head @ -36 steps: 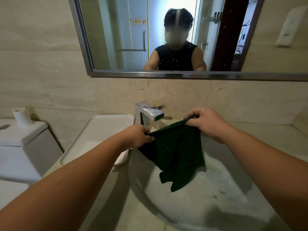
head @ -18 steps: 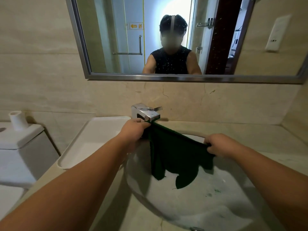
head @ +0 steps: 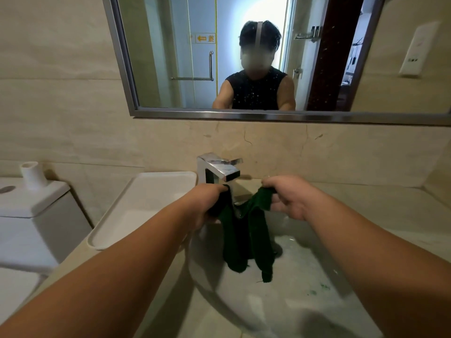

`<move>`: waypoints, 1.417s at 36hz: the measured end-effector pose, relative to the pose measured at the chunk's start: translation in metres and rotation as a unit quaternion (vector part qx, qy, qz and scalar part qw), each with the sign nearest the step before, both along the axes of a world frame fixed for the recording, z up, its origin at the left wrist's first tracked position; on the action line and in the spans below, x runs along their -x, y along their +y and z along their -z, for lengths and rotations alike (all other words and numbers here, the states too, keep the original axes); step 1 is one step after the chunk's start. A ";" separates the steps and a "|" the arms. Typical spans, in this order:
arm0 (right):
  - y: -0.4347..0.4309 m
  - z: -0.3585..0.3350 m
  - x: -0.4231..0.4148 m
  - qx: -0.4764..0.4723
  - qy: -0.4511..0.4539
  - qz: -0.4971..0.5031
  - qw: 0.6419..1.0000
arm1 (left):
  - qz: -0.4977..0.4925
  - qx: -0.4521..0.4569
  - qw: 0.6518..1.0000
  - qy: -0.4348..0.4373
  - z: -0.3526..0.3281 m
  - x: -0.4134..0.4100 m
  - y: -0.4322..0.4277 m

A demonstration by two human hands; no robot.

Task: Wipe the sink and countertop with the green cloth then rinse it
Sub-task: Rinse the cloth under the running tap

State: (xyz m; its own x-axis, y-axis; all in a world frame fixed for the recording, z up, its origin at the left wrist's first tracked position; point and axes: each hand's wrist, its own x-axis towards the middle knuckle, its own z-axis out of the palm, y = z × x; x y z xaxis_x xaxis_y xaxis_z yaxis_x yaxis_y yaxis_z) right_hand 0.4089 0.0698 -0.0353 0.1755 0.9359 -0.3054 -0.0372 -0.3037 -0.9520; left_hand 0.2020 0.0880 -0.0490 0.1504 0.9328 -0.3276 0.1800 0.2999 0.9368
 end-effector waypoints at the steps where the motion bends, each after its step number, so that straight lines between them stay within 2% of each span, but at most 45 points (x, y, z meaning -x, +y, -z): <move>1: 0.004 0.001 0.007 -0.002 0.020 -0.003 1.000 | 0.008 -0.001 1.000 -0.013 0.001 0.000 0.000; 4: 0.008 0.003 0.029 -0.011 0.062 -0.035 0.997 | 0.038 -0.010 0.998 -0.045 0.002 0.002 0.003; 12: 0.005 0.006 0.047 -0.005 0.118 -0.091 0.989 | 0.120 -0.043 0.992 -0.021 0.006 0.016 0.011; 20: 0.000 0.006 0.035 0.009 0.102 -0.151 0.983 | 0.152 -0.067 0.985 0.046 0.017 0.020 0.022; 25: -0.001 0.006 0.030 -0.003 0.093 -0.167 0.982 | 0.167 -0.079 0.981 0.057 0.014 0.015 0.020; 28: -0.003 0.007 0.030 -0.022 0.069 -0.190 0.979 | 0.189 -0.079 0.977 0.065 0.015 0.013 0.022; 32: 0.000 0.010 0.029 -0.024 -0.019 -0.232 0.972 | 0.212 -0.111 0.964 0.114 0.011 0.012 0.024; 36: 0.009 0.009 0.021 -0.026 -0.047 -0.215 0.975 | 0.240 -0.142 0.943 0.181 0.009 0.017 0.025; 39: 0.015 0.012 0.015 -0.049 -0.129 -0.180 0.974 | 0.219 -0.158 0.940 0.211 0.007 0.019 0.022; 42: 0.014 0.018 0.018 -0.068 -0.181 -0.215 0.957 | 0.182 -0.154 0.957 0.162 0.005 0.020 0.020; 47: 0.013 0.028 0.026 -0.088 -0.125 -0.241 0.958 | 0.118 -0.127 0.984 0.035 0.004 0.024 0.019; 51: 0.016 0.038 0.022 -0.083 -0.174 -0.254 0.948 | 0.096 -0.113 0.989 -0.012 0.004 0.024 0.017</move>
